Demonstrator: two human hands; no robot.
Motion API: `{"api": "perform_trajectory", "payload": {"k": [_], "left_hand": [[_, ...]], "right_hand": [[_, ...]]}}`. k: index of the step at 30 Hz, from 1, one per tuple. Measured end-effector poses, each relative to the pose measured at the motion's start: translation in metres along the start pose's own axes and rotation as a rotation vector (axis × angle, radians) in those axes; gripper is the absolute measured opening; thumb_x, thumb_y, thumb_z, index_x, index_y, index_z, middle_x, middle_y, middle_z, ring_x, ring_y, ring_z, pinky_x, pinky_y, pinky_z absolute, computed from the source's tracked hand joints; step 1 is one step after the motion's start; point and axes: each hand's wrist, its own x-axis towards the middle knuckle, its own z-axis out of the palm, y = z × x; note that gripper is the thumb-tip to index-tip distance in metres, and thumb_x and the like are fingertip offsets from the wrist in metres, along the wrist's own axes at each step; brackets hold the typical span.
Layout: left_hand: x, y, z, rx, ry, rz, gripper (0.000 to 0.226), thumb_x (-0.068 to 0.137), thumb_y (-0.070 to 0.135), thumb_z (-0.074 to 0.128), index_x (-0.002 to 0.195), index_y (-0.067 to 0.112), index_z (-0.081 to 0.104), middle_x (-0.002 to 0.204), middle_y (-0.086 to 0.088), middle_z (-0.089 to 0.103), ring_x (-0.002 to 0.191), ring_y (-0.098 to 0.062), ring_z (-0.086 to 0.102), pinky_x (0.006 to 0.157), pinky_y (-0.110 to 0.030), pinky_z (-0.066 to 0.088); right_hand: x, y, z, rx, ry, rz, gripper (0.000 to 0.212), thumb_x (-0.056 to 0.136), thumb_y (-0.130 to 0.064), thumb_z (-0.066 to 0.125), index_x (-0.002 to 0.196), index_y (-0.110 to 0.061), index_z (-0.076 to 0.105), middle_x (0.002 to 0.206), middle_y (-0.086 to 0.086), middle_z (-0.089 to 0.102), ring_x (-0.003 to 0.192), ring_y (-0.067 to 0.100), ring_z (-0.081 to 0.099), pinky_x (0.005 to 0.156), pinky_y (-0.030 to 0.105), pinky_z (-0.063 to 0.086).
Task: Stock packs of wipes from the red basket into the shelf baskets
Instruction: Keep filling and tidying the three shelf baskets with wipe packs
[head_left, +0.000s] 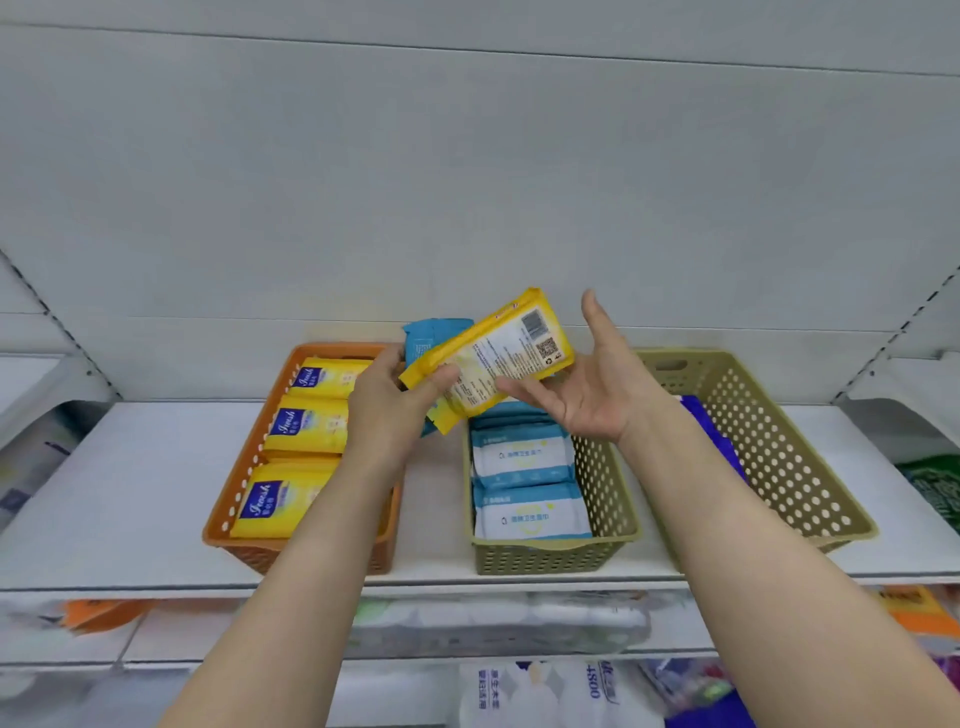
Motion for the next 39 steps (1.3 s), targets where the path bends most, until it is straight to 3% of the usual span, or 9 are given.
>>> {"api": "perform_trajectory", "payload": {"k": [5, 8, 10, 15, 22, 25, 28, 35, 39], "left_hand": [[-0.006, 0.007, -0.018, -0.336, -0.125, -0.220, 0.052, 0.078, 0.048, 0.067, 0.117, 0.013, 0.065, 0.105, -0.003, 0.076, 0.098, -0.019, 0.073, 0.078, -0.034, 0.059], [-0.007, 0.008, -0.014, -0.414, -0.117, -0.235, 0.045, 0.081, 0.044, 0.066, 0.110, 0.009, 0.068, 0.099, -0.004, 0.076, 0.090, -0.017, 0.073, 0.068, -0.033, 0.059], [-0.005, 0.006, -0.014, -0.408, -0.047, -0.211, 0.028, 0.086, 0.030, 0.071, 0.107, 0.012, 0.069, 0.097, -0.004, 0.076, 0.088, -0.018, 0.073, 0.068, -0.036, 0.059], [-0.007, 0.002, -0.025, -0.357, 0.123, -0.229, 0.026, 0.086, 0.019, 0.075, 0.109, 0.010, 0.069, 0.099, -0.008, 0.075, 0.087, -0.022, 0.072, 0.067, -0.039, 0.061], [0.003, 0.008, -0.088, -0.423, 0.510, -0.186, 0.006, 0.093, 0.014, 0.067, 0.098, 0.017, 0.065, 0.101, -0.009, 0.072, 0.090, -0.027, 0.070, 0.083, -0.048, 0.058], [-0.004, 0.001, -0.123, -0.431, 0.619, -0.181, 0.012, 0.094, 0.016, 0.065, 0.106, 0.016, 0.063, 0.107, -0.007, 0.071, 0.095, -0.026, 0.072, 0.069, -0.041, 0.061], [-0.008, -0.003, -0.144, -0.421, 0.662, -0.195, 0.017, 0.095, 0.017, 0.065, 0.112, 0.016, 0.062, 0.105, -0.002, 0.071, 0.088, -0.018, 0.072, 0.059, -0.031, 0.057], [0.006, -0.009, -0.171, -0.375, 0.583, -0.265, 0.022, 0.094, 0.019, 0.066, 0.116, 0.015, 0.062, 0.109, -0.004, 0.071, 0.095, -0.020, 0.071, 0.073, -0.036, 0.058], [0.021, -0.011, -0.187, -0.317, 0.526, -0.289, 0.020, 0.095, 0.020, 0.065, 0.114, 0.020, 0.059, 0.105, 0.001, 0.068, 0.095, -0.017, 0.068, 0.080, -0.037, 0.058]], "right_hand": [[0.013, 0.023, 0.005, -0.335, -0.067, -0.179, 0.034, 0.077, -0.026, 0.078, 0.103, -0.006, 0.068, 0.100, 0.012, 0.069, 0.083, 0.024, 0.068, 0.072, 0.031, 0.059], [0.019, 0.033, 0.007, -0.590, -0.079, -0.202, 0.054, 0.073, -0.002, 0.077, 0.123, -0.012, 0.060, 0.107, 0.015, 0.070, 0.089, 0.027, 0.069, 0.073, 0.035, 0.058], [0.022, 0.035, 0.014, -0.724, -0.052, -0.217, 0.061, 0.072, 0.000, 0.082, 0.127, -0.012, 0.058, 0.109, 0.017, 0.070, 0.090, 0.026, 0.070, 0.071, 0.034, 0.058], [0.037, 0.031, 0.029, -0.918, -0.018, -0.214, 0.028, 0.080, -0.011, 0.080, 0.104, -0.012, 0.067, 0.086, 0.005, 0.073, 0.076, 0.015, 0.068, 0.065, 0.027, 0.054], [0.065, 0.025, 0.056, -0.841, -0.058, -0.263, 0.014, 0.086, -0.012, 0.074, 0.096, -0.020, 0.068, 0.083, 0.000, 0.072, 0.068, 0.012, 0.068, 0.065, 0.029, 0.055], [0.081, 0.030, 0.059, -0.754, 0.011, -0.321, 0.019, 0.087, -0.017, 0.074, 0.106, -0.017, 0.070, 0.085, 0.000, 0.074, 0.070, 0.012, 0.068, 0.064, 0.029, 0.056], [0.094, 0.047, 0.065, -0.799, 0.016, -0.293, 0.017, 0.085, -0.014, 0.076, 0.102, -0.015, 0.071, 0.081, -0.001, 0.074, 0.066, 0.010, 0.068, 0.060, 0.025, 0.054], [0.129, 0.061, 0.091, -0.864, 0.181, -0.332, 0.027, 0.083, -0.019, 0.079, 0.109, -0.011, 0.073, 0.098, 0.009, 0.073, 0.075, 0.015, 0.068, 0.070, 0.029, 0.057], [0.155, 0.056, 0.102, -0.911, 0.290, -0.397, 0.021, 0.079, -0.019, 0.083, 0.097, -0.013, 0.072, 0.091, 0.008, 0.072, 0.071, 0.014, 0.066, 0.067, 0.028, 0.056]]}}
